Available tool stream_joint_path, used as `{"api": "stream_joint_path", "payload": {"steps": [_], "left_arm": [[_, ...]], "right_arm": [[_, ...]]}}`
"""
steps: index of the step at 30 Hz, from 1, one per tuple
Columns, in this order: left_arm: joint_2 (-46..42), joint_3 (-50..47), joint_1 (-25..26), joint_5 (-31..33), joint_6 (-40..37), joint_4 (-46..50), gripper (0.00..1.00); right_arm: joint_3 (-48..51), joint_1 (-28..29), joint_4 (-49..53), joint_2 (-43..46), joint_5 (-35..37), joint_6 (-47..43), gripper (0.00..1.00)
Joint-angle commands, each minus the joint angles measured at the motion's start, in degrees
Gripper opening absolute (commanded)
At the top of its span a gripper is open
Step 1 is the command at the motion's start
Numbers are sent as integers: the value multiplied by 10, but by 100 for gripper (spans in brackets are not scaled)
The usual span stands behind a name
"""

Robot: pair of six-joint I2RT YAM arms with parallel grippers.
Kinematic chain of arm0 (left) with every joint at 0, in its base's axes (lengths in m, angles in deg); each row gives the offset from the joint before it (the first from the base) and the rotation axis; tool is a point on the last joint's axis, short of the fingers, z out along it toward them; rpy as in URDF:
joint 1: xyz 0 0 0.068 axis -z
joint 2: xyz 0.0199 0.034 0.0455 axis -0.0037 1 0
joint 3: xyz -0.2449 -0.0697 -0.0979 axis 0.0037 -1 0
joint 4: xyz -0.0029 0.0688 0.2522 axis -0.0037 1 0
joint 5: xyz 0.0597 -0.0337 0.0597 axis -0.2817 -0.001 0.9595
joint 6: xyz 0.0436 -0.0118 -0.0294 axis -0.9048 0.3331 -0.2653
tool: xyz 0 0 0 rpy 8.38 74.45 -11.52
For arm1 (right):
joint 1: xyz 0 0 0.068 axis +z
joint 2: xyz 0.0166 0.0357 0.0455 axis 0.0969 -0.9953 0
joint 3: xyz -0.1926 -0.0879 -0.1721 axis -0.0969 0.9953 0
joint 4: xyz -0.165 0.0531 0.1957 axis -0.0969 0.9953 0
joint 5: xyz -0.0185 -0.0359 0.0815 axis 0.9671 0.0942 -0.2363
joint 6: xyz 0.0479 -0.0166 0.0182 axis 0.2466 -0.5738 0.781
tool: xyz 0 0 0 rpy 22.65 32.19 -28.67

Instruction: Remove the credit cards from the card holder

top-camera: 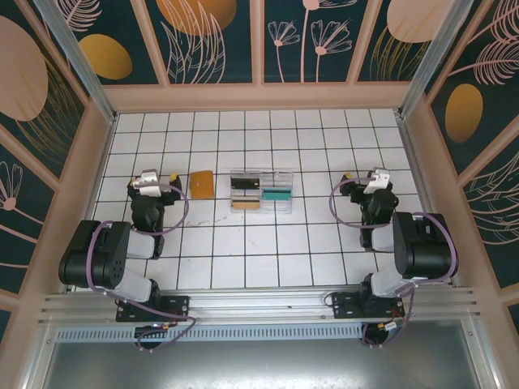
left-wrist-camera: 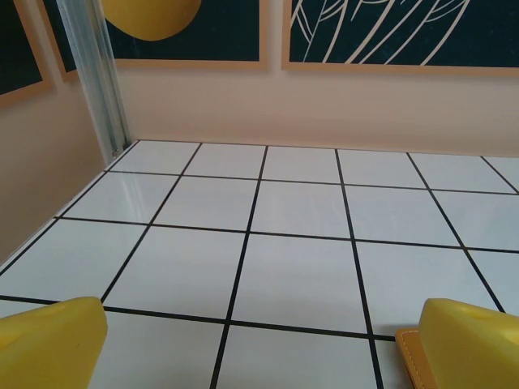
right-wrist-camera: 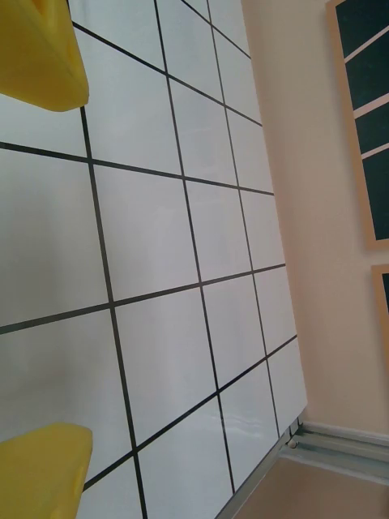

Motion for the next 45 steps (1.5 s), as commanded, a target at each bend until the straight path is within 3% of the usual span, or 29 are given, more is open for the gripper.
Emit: {"api": "stream_joint_path", "payload": {"steps": [1,31,34,36,40,43,45], "left_arm": [[0,2,-5,4,-2,-14,99],[-8,4,-6,21,4,-6,99],[-62,44,-6,65,20,112,99],[-100,97,-6,102,36,235,99],[-166,234,-6,215,185,487,99],[-196,319,-6,224,308,668,99],[-213,326,-6,170,322,693,99]], "right_arm": [[-6,-1,-18,-3,-12,-9,99],[-3,1,-21,-1,-1,-8,99],[-4,23,19,46,78,-6,99],[-31,24,127,110,92,9,99],[-59,22,221,197,69,54,99],[-73,19,271,242,67,143,99],[-94,15,331,267,69,225,99]]}}
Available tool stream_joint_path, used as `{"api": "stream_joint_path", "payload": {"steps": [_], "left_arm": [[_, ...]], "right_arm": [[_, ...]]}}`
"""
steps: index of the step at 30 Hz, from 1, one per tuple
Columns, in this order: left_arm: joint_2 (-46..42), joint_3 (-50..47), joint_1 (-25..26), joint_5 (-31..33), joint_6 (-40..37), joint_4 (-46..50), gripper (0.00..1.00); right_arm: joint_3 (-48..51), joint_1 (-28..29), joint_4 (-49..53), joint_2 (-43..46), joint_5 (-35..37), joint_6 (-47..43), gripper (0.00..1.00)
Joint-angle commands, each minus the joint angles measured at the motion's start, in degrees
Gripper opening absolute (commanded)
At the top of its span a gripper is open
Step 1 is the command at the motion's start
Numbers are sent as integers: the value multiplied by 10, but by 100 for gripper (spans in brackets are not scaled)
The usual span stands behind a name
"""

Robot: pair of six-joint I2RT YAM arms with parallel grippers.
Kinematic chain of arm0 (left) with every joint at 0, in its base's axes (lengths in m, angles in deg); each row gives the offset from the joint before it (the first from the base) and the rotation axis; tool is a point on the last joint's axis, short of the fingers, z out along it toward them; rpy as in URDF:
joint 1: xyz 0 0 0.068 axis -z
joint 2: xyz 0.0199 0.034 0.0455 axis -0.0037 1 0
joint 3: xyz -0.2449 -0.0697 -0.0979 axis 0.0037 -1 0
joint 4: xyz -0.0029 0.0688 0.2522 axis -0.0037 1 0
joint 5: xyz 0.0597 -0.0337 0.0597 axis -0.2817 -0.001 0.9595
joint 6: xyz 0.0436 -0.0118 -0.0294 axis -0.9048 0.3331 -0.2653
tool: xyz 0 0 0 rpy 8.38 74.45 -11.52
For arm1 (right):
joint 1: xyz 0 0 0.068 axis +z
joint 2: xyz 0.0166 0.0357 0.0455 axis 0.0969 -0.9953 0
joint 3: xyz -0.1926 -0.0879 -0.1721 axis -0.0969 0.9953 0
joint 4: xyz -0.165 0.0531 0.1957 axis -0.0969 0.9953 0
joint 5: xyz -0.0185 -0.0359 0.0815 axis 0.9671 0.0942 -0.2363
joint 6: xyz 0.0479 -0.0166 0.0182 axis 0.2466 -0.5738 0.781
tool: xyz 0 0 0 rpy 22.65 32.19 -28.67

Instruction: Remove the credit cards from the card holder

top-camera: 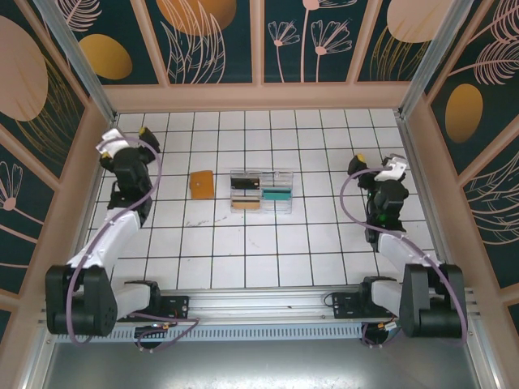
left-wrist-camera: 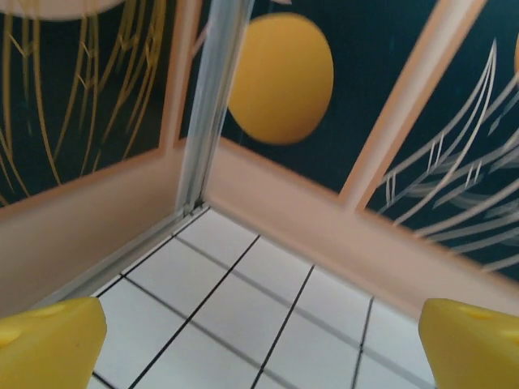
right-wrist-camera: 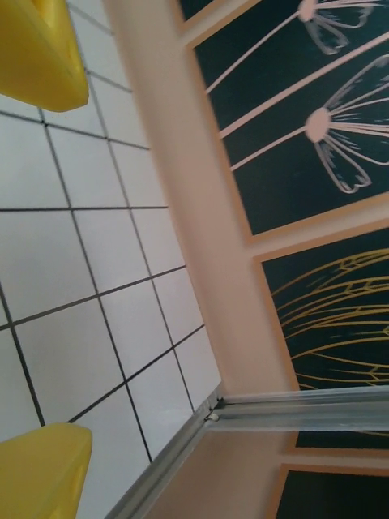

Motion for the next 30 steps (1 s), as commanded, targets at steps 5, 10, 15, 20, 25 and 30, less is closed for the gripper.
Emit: {"api": "stream_joint_path", "payload": {"steps": [5,10,15,20,25,30], "left_arm": [[-70,-43,-4,-111,148,147,99],[-58,-86,1,-164,172,118,97],[-5,-84,52,-157,144,138,85],[68,-22,96,-149,99,211,74],[131,31,133,-123,63,274,63],[175,52,149,-119,46,294,51]], "right_arm": [[-49,-4,141,58,-98,206,99],[-84,106,166,41,-119,175,99],[-116,202,204,6,-105,145,99],[-104,243,168,-14,-101,138,99],[-100,261,167,-36,-103,140,99],[-98,276,163,-52,-103,139,99]]}}
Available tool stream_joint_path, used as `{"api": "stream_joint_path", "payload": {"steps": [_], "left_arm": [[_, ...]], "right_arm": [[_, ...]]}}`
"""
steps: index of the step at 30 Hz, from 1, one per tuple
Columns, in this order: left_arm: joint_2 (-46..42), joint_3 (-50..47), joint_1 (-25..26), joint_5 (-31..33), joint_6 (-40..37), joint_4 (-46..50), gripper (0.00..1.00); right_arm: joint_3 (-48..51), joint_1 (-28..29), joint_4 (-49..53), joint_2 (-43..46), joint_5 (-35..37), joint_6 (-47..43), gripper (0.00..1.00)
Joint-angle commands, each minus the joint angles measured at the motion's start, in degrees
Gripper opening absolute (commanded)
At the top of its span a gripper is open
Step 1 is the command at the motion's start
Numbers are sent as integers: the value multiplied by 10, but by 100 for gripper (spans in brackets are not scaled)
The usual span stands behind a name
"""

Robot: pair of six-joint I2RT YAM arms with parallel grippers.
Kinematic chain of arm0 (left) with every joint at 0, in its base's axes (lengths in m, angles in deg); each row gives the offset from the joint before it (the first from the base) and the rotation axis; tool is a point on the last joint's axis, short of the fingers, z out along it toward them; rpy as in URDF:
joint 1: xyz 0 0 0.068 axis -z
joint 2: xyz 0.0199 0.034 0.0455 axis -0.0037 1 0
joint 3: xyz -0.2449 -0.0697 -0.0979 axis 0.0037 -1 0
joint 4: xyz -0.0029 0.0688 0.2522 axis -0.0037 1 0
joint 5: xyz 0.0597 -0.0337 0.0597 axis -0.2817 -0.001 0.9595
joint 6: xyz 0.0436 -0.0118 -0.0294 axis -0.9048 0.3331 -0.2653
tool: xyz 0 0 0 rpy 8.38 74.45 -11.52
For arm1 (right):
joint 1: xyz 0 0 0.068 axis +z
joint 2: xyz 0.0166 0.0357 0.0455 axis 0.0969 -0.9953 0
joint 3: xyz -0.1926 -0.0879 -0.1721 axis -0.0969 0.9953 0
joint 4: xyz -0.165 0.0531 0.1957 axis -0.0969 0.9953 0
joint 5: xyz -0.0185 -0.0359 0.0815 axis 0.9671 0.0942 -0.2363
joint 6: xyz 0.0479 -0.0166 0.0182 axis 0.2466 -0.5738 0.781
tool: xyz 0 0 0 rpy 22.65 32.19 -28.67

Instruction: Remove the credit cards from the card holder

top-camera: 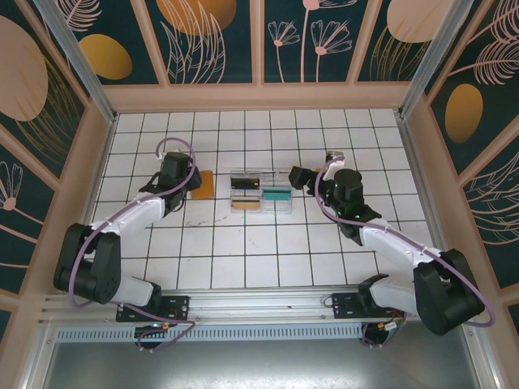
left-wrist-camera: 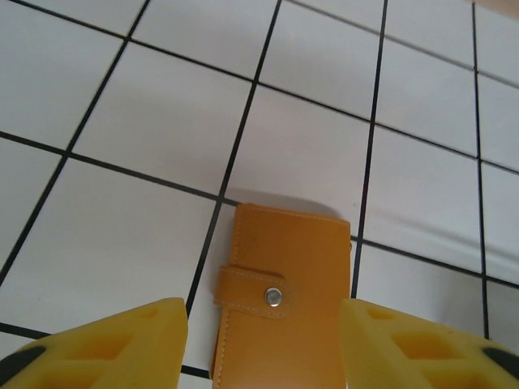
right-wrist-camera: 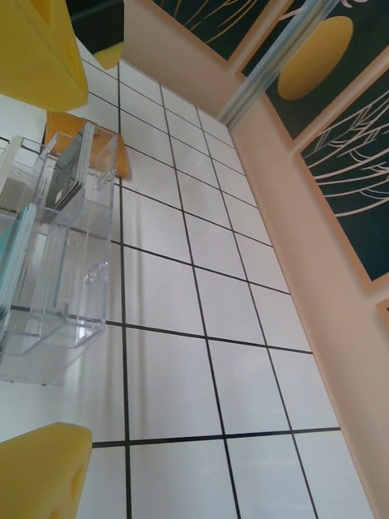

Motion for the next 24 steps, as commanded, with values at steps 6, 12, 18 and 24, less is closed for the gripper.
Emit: {"api": "stream_joint_path", "payload": {"steps": [6,12,18,24], "left_arm": [[70,47,22,12,-41,60,42],[116,79,30,24,-60,73,35],[175,121,31,31,-66,92,35],[200,136,30,47,-68,115,38]], "right_arm": [[-13,26,-5,-39,0,-17,99],[-16,31,-3,-43,2,-18,99],[-18,32,1,-49,4,-18,99],[-18,32,4,-46,8,-18,99]]}}
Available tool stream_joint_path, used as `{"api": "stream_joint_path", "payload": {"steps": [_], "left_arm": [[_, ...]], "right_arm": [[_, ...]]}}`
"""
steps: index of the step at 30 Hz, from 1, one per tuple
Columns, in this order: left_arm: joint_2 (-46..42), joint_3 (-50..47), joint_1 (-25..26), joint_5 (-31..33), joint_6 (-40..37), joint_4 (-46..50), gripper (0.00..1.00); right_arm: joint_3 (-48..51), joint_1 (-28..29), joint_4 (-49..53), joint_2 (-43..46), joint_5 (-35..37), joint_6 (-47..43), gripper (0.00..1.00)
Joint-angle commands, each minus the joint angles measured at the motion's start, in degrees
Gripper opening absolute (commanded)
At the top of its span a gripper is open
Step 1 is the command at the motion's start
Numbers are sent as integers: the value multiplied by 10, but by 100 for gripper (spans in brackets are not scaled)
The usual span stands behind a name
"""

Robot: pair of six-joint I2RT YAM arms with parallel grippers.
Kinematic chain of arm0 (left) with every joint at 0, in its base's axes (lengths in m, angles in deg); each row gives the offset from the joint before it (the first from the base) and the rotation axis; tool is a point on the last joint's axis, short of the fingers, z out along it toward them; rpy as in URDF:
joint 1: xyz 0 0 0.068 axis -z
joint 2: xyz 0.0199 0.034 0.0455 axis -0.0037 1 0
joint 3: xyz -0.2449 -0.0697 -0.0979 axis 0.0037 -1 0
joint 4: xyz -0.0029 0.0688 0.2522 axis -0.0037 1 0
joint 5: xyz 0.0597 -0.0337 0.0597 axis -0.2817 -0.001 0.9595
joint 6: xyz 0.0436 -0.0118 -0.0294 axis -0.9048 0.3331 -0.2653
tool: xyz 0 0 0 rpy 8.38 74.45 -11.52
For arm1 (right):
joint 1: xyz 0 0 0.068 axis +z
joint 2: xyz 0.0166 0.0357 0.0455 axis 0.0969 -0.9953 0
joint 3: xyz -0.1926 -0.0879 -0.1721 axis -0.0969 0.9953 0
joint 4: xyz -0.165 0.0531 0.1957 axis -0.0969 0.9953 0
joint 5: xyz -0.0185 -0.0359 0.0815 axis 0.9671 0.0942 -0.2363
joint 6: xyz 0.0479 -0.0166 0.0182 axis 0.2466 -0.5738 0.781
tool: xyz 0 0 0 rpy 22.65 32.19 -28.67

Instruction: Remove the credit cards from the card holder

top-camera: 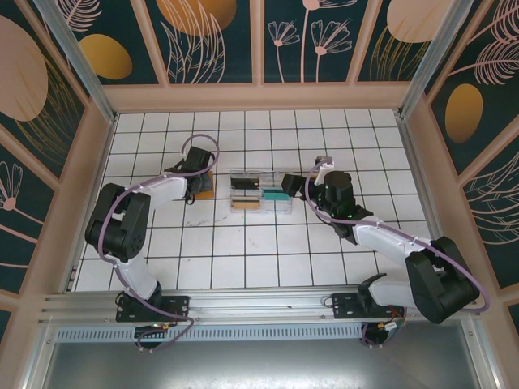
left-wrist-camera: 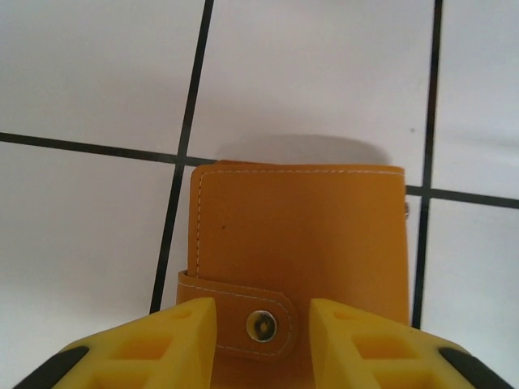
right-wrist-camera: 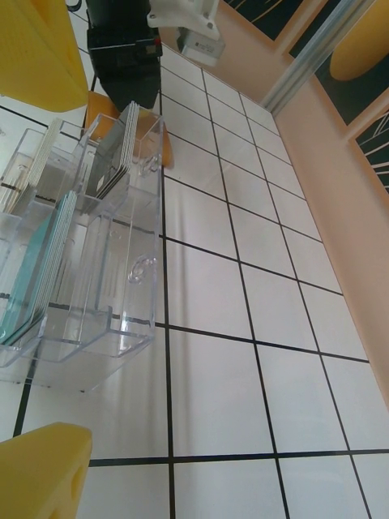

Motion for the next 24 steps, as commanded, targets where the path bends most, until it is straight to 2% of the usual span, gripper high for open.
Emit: {"api": "stream_joint_path", "payload": {"steps": [1,16,24], "left_arm": [[10,14,2,17,-9,33,38],[68,35,2,34,-15,58,44],[63,38,2,40,-15,68,13]], "right_arm": [[-18,5,0,-3,7,-7,99],[-18,6,4,1,6,-7,99],[-19,6,5,1,2,-4,99]]}}
